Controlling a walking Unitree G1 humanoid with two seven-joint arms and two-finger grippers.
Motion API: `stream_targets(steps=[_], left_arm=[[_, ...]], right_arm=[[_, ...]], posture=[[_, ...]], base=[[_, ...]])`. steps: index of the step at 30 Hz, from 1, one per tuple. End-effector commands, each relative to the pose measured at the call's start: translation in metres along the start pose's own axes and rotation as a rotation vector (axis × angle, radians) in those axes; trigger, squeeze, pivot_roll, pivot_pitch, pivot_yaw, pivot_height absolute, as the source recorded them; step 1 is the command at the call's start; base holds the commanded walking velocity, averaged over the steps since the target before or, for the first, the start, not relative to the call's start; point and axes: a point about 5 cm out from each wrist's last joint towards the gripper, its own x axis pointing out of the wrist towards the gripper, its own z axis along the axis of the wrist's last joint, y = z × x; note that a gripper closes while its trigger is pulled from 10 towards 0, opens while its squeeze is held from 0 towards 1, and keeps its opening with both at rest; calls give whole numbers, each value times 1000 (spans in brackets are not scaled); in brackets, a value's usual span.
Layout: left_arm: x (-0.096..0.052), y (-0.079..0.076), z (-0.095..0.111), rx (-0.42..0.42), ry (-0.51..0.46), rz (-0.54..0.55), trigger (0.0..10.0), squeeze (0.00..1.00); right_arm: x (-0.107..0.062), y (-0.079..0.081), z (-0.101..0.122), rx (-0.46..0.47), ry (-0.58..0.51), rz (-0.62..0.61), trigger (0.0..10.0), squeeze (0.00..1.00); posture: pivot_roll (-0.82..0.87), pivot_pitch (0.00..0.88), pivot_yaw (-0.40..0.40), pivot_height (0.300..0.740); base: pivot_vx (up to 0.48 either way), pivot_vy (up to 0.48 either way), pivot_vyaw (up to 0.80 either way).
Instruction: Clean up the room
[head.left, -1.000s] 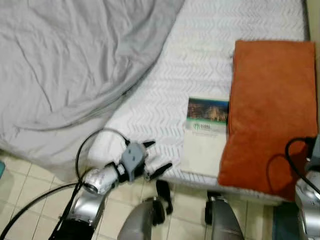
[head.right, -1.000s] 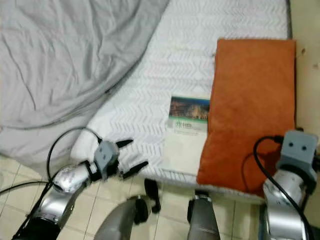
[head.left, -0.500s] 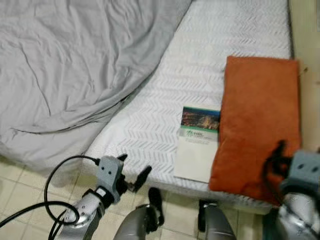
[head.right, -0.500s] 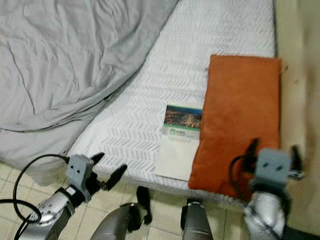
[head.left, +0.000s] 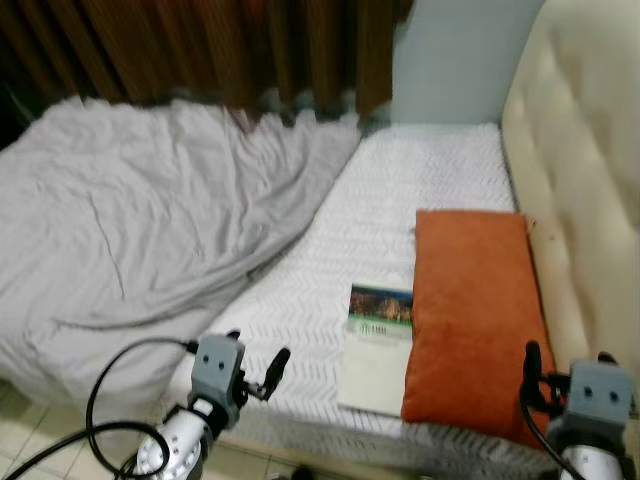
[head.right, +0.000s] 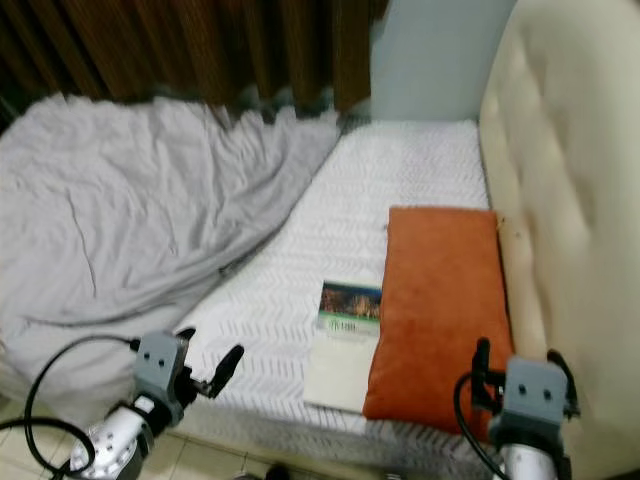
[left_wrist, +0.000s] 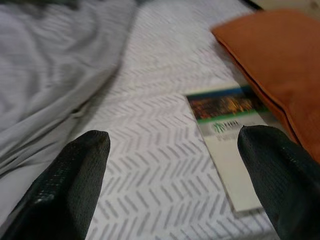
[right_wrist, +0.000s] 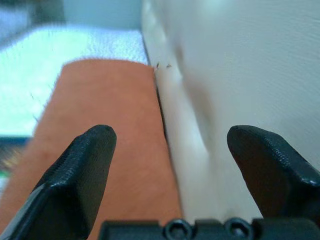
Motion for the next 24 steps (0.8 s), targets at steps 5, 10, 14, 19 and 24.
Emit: stream_targets(steps=[5, 10, 14, 19, 24], left_arm=[[19, 2, 7, 24, -55, 55, 10000, 0], [35, 2, 15, 64, -75, 21, 10000, 0], [38, 1, 13, 24, -76, -6, 10000, 0], [39, -1, 6, 17, -58, -16, 10000, 0], [36, -2, -4, -34, -36, 2, 10000, 0]], right_arm=[[5, 12, -9, 137, 9, 68, 10000, 0], [20, 29, -7, 118, -34, 150, 10000, 0], [26, 34, -4, 87, -53, 169, 10000, 0], [27, 40, -5, 71, -63, 209, 10000, 0], [31, 40, -1, 24, -92, 210, 10000, 0]], posture=[[-128, 0, 73, 740], [-148, 0, 98, 740], [-152, 0, 105, 740], [-156, 0, 104, 740], [-154, 0, 98, 740]], base=[[0, 0, 0], [0, 0, 0], [0, 199, -400], [0, 480, -800], [0, 480, -409]])
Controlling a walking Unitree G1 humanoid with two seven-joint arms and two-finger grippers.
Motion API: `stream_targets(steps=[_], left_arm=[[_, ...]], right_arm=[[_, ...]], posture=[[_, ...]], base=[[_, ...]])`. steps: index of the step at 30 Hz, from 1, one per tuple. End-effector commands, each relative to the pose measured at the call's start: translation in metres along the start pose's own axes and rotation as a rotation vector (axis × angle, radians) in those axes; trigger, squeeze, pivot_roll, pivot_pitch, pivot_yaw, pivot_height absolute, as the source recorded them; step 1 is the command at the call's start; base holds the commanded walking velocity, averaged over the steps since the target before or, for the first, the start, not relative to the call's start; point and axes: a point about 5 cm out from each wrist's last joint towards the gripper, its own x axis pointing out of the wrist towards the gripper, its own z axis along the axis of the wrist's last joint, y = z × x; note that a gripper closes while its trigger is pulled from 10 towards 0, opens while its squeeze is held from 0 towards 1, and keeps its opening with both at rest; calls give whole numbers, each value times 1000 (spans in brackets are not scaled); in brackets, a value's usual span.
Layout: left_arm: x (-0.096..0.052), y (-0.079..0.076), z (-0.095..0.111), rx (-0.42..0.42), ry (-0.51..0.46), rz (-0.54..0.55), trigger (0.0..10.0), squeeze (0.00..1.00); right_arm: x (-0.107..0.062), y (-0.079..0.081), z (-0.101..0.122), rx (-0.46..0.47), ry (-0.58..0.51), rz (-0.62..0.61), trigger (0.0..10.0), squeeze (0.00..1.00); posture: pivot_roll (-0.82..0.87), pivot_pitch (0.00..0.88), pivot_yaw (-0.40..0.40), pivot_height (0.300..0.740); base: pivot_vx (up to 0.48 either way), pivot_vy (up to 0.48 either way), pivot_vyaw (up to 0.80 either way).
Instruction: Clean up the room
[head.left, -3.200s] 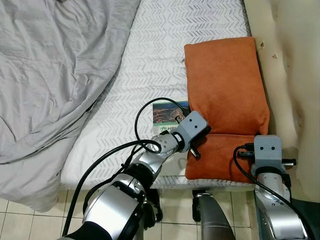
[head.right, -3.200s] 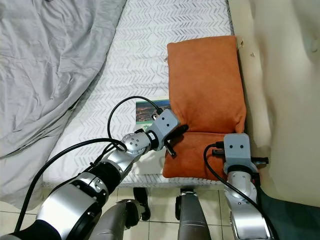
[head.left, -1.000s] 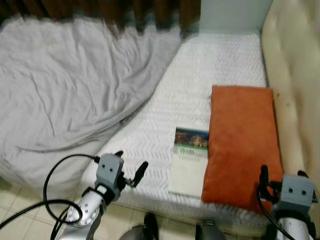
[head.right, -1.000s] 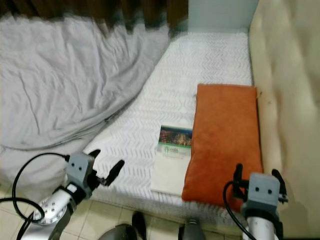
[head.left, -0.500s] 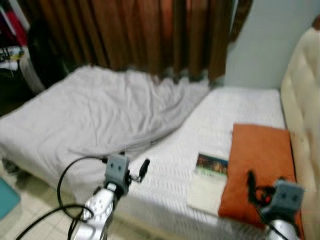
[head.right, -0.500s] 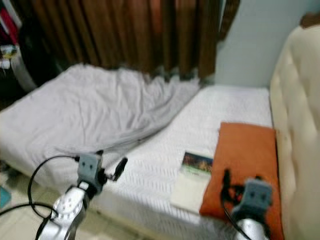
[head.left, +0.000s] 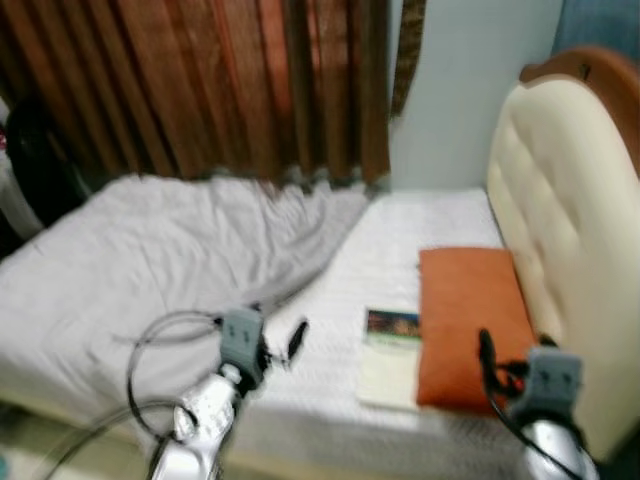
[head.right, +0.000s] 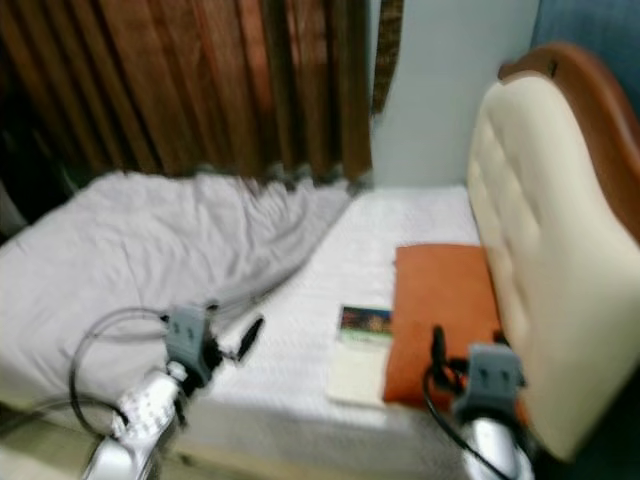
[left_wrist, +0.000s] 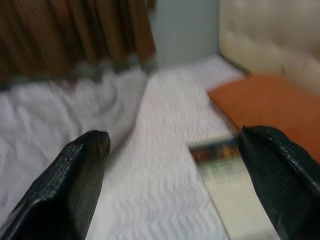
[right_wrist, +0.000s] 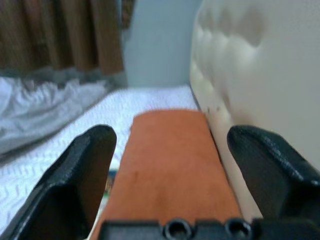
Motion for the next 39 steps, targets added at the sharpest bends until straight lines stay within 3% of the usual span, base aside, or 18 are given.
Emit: stream_targets(steps=[1, 3, 6, 11, 13, 16, 17, 18, 19, 21, 30, 39], left_arm=[[0, 10, -1, 9, 4, 25, 10000, 0], [-1, 11, -3, 11, 5, 35, 10000, 0], [-10, 18, -6, 35, -2, 62, 10000, 0], [-46, 7, 13, 49, -85, 14, 10000, 0], [-57, 4, 11, 53, -74, -1, 10000, 0], [-56, 3, 5, 50, -60, 0, 10000, 0], [-42, 5, 0, 56, -55, 8, 10000, 0], [-42, 5, 0, 56, -55, 8, 10000, 0], [-31, 7, -1, 65, -52, 20, 10000, 0], [-29, 9, -2, 71, -50, 27, 10000, 0], [-47, 12, -5, 64, -11, 30, 10000, 0], [-42, 12, -8, 55, -8, 25, 10000, 0]], right_arm=[[3, 5, 3, -15, -23, 8, 10000, 0], [3, 2, 8, -63, -58, -18, 10000, 0], [-10, -15, 17, -147, -109, -94, 10000, 0], [-51, -33, 16, -143, -54, -107, 10000, 0], [-63, -36, 12, -123, -13, -88, 10000, 0], [-61, -35, 3, -86, 20, -71, 10000, 0], [-47, -26, -6, -59, 25, -45, 10000, 0], [-47, -26, -6, -59, 25, -45, 10000, 0], [-35, -16, -11, -48, 22, -19, 10000, 0], [-31, -13, -11, -47, 20, -12, 10000, 0], [-31, -5, -10, -11, 26, 22, 10000, 0], [-18, 5, -11, -32, 14, 86, 10000, 0]], posture=[[-151, 0, 96, 740], [-150, 0, 93, 740], [-150, 7, 71, 740], [-143, 29, 37, 740], [-139, 41, 28, 740], [-137, 39, 28, 740], [-130, 26, 37, 740], [-130, 26, 37, 740], [-125, 18, 42, 740], [-125, 17, 42, 740], [-104, 17, 54, 740], [-102, 21, 56, 740]], base=[[0, 480, 0], [0, 480, 0], [0, 0, 0], [0, 0, 0], [0, 0, 0], [0, 0, 0], [0, 0, 0], [0, 0, 0], [0, 0, 0], [0, 0, 0], [0, 0, 0], [0, 0, -444]])
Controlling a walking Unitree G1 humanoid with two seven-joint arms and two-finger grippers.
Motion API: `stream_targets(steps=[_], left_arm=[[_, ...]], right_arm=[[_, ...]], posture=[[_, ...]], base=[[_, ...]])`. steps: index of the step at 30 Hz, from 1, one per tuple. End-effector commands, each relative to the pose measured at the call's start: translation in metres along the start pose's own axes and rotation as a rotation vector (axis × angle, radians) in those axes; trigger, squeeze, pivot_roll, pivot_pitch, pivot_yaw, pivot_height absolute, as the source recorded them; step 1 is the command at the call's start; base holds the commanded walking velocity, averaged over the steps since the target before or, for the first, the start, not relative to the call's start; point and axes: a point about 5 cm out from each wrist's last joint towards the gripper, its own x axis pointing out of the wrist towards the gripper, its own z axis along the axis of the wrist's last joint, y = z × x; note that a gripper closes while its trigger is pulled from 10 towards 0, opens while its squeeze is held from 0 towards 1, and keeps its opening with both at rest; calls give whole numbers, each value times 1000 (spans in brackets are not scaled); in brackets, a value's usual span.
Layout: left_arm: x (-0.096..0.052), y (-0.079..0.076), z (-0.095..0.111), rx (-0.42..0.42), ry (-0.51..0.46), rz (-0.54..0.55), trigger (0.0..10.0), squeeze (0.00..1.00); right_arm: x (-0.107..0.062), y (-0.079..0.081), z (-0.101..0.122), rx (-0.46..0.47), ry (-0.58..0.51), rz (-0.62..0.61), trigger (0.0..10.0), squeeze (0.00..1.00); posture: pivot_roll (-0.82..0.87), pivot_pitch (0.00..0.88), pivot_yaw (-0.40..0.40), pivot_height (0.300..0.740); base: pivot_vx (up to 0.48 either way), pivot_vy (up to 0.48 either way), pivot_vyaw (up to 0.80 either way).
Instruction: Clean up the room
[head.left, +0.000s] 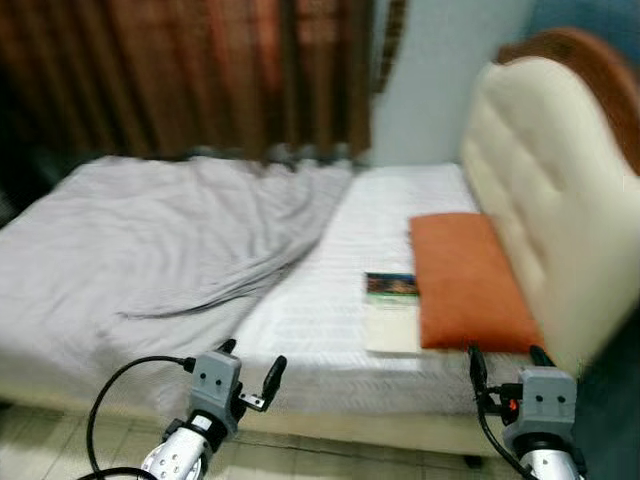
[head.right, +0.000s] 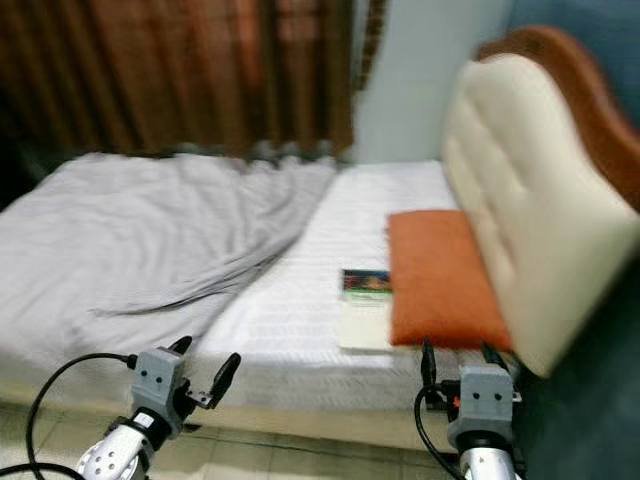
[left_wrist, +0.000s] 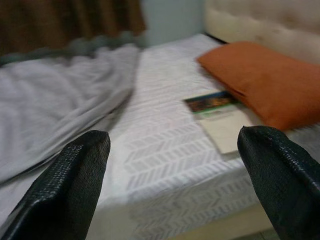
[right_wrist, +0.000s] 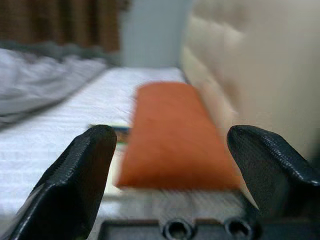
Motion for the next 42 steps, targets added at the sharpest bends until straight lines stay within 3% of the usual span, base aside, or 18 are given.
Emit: stream_targets(steps=[1, 10, 23, 29, 34, 42], left_arm=[[3, -1, 1, -15, 0, -9, 10000, 0], [8, 0, -10, -67, 42, -11, 10000, 0], [16, 2, -3, -85, 20, -9, 10000, 0], [9, 8, 7, -48, -53, 31, 10000, 0], [-1, 7, 16, -25, -89, 36, 10000, 0], [6, 14, 12, -70, -57, 90, 10000, 0]], right_arm=[[5, -2, 0, -22, 1, 13, 10000, 0], [13, -1, 0, -26, -11, 20, 10000, 0], [22, -1, -1, -47, -8, 36, 10000, 0], [18, -4, 3, 4, -40, 30, 10000, 0], [12, 0, 2, 151, -35, 60, 10000, 0], [21, 12, 2, 138, -32, 119, 10000, 0]], posture=[[-102, 21, 56, 740], [-94, 31, 43, 740], [-83, 48, 33, 740], [-84, 50, 30, 740], [-69, 47, 27, 740], [-59, 44, 29, 740]], base=[[0, 0, 0], [0, 457, 0], [0, 477, -369], [0, 480, 0], [0, 480, 0], [0, 480, 0]])
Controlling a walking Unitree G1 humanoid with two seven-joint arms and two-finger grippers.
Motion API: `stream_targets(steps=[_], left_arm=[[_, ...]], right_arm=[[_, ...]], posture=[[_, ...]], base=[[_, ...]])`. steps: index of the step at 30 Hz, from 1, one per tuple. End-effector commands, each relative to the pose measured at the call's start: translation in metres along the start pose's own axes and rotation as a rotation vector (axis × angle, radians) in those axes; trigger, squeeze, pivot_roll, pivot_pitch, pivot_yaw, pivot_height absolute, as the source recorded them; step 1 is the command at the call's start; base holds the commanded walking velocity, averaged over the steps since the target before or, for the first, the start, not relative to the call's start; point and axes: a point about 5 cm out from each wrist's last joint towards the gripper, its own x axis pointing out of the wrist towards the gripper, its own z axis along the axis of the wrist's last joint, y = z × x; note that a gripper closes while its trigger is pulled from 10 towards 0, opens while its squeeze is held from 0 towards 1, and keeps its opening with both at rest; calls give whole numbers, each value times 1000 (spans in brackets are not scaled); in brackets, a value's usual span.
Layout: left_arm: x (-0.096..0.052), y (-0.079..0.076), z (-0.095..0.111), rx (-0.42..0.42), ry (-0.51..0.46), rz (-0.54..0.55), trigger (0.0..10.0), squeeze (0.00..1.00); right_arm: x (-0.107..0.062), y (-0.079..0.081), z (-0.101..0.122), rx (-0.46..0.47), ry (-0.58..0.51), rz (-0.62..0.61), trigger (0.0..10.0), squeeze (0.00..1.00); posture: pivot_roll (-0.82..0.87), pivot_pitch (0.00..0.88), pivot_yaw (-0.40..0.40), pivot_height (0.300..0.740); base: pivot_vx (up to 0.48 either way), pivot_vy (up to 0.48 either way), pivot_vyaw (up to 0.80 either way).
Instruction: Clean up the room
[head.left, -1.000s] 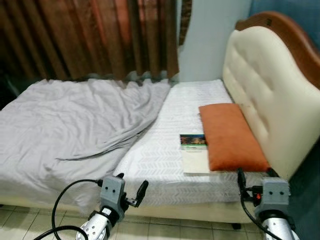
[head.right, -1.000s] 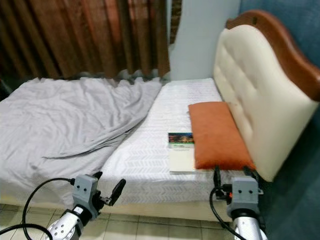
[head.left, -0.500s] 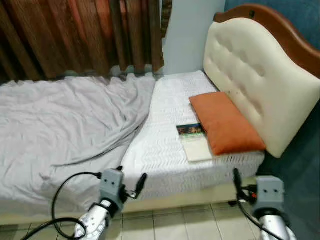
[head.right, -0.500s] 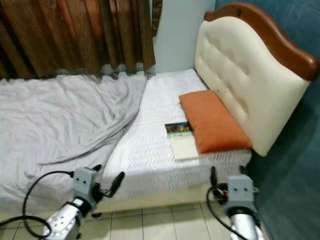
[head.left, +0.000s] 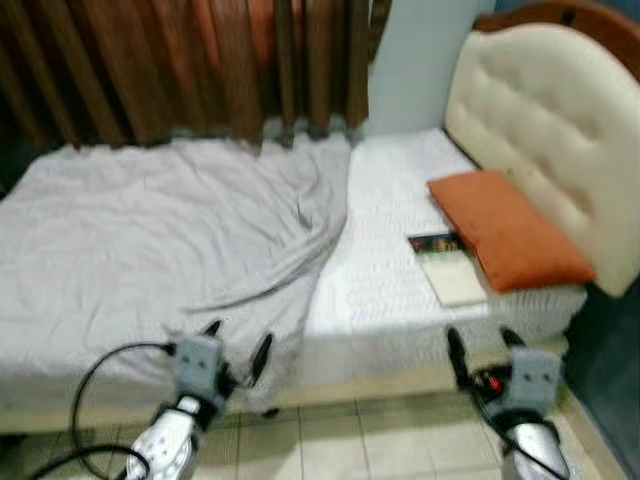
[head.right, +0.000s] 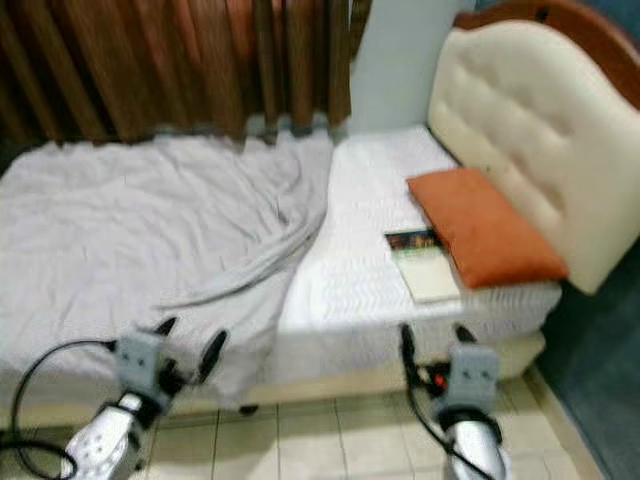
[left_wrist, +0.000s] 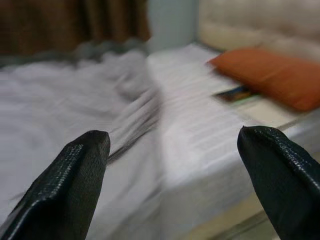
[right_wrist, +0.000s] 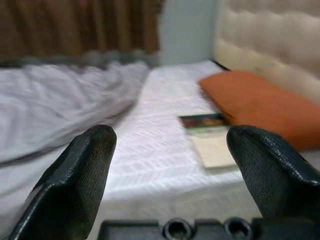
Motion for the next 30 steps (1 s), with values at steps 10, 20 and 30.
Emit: stream_targets(steps=[10, 20, 30], left_arm=[[2, 0, -16, 16, 96, 61, 10000, 0], [6, 2, -18, -19, 115, 71, 10000, 0], [17, -2, -14, 58, 137, 4, 10000, 0]], right_arm=[[9, -4, -3, -53, 31, 28, 10000, 0], [9, -1, -7, -70, 54, 49, 10000, 0], [10, 1, -9, -70, 56, 58, 10000, 0]], posture=[[-59, 52, 32, 740], [-58, 57, 36, 740], [-60, 47, 47, 740]], base=[[0, 432, 0], [0, 288, -357], [0, 461, -80]])
